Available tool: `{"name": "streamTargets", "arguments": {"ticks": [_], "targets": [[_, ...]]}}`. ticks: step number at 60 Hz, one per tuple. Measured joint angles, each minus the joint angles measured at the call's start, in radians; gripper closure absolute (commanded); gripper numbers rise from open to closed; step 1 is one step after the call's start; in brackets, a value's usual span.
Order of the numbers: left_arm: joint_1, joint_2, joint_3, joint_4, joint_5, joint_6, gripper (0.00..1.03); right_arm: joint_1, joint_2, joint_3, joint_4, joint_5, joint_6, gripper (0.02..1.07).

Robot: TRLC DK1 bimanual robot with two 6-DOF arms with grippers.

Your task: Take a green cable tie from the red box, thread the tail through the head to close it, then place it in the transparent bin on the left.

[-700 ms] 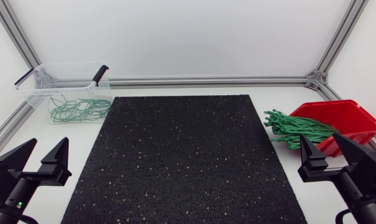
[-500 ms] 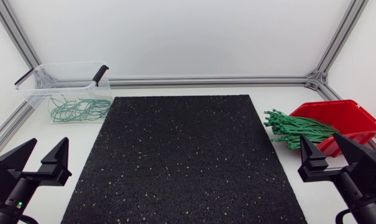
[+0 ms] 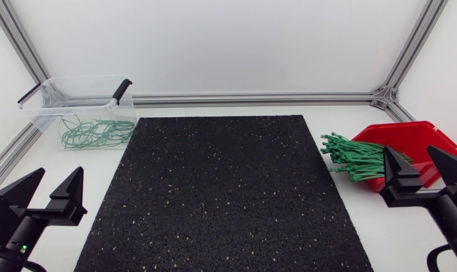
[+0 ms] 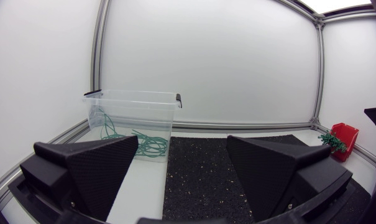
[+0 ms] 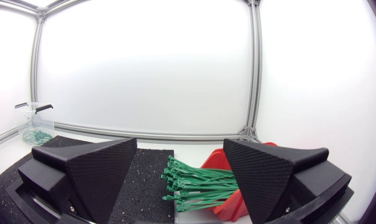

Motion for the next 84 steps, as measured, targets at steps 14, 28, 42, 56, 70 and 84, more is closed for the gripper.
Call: {"name": "streamTargets", "arguments": {"ticks": [14, 28, 42, 56, 70, 84], "targets": [[0.0, 0.0, 0.0, 0.0, 0.0, 0.0, 0.04, -0.021, 0.186, 0.221, -0.107, 0.005, 0.0, 0.06], [0.0, 0.0, 0.0, 0.0, 0.0, 0.0, 0.04, -0.14, 0.43, 0.486, -0.252, -0.084, -0.002, 0.06], [0.0, 0.0, 0.0, 0.0, 0.0, 0.0, 0.04, -0.262, 0.688, 0.737, -0.469, -0.245, -0.172, 0.06], [0.0, 0.0, 0.0, 0.0, 0.0, 0.0, 0.04, -0.262, 0.966, 0.993, -0.744, -0.257, -0.492, 0.06], [0.0, 0.0, 0.0, 0.0, 0.0, 0.0, 0.04, -0.269, 1.179, 1.124, -0.919, -0.294, -0.775, 0.14], [0.0, 0.0, 0.0, 0.0, 0.0, 0.0, 0.04, -0.274, 1.228, 1.122, -0.921, -0.284, -1.089, 0.13]]}}
